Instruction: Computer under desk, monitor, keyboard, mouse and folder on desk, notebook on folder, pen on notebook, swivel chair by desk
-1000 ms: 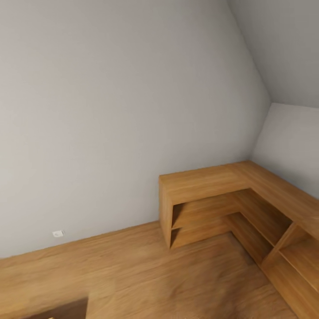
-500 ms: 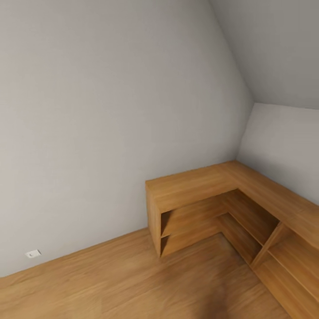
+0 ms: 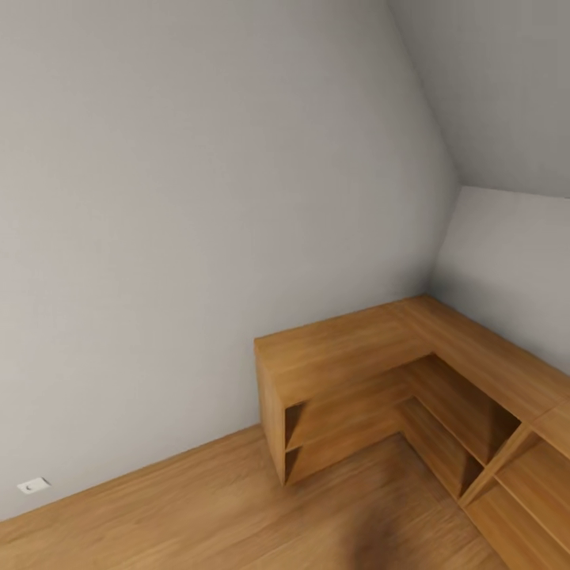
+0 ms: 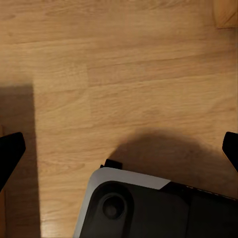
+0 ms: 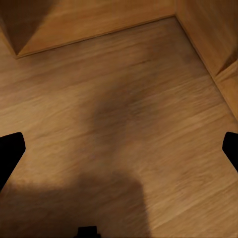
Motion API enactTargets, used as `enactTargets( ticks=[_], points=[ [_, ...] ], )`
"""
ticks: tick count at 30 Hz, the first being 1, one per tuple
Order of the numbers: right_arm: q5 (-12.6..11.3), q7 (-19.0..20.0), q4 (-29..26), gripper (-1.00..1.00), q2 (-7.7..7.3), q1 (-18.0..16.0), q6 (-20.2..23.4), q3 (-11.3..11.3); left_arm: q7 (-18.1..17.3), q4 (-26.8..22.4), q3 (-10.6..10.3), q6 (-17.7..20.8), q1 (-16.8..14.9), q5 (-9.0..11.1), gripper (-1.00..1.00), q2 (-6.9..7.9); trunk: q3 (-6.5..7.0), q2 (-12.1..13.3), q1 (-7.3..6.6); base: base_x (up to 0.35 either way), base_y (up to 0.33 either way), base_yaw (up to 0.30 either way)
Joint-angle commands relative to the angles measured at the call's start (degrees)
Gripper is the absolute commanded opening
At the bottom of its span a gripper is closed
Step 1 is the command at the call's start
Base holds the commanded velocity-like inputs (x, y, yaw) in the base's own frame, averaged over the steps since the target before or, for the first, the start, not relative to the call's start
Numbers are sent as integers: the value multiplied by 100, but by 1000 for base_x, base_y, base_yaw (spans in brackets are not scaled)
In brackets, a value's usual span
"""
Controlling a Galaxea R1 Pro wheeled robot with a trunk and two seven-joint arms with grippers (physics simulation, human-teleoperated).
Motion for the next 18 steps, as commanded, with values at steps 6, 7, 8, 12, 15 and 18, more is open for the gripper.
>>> enactTargets(
  ticks=[6, 7, 8, 12, 15, 18],
  points=[
    [-19, -22, 13, 100, 3, -7, -19, 49, -14, 3, 30, -14, -4, -5, 100, -5, 16, -9, 5, 202, 0, -134],
    [-19, -22, 13, 100, 3, -7, -19, 49, -16, 3, 30, -14, -4, -5, 100, -5, 21, -9, 5, 89, 0, -170],
    [-21, -22, 13, 100, 3, -7, -19, 49, -15, 3, 30, -14, -4, -5, 100, -4, 27, -9, 5, 71, 0, -175],
    [-19, -22, 13, 100, 3, -7, -19, 49, -14, 3, 30, -15, -4, -5, 100, -3, 49, -9, 5, 42, 0, -182],
    [-20, -22, 13, 100, 3, -7, -19, 49, -14, 3, 30, -15, -4, -5, 100, -3, 67, -9, 5, 19, 0, -189],
    [-24, -22, 13, 100, 3, -7, -19, 49, -15, 3, 30, -15, -4, -5, 100, -6, 84, -9, 5, 10, 0, -193]
  ],
)
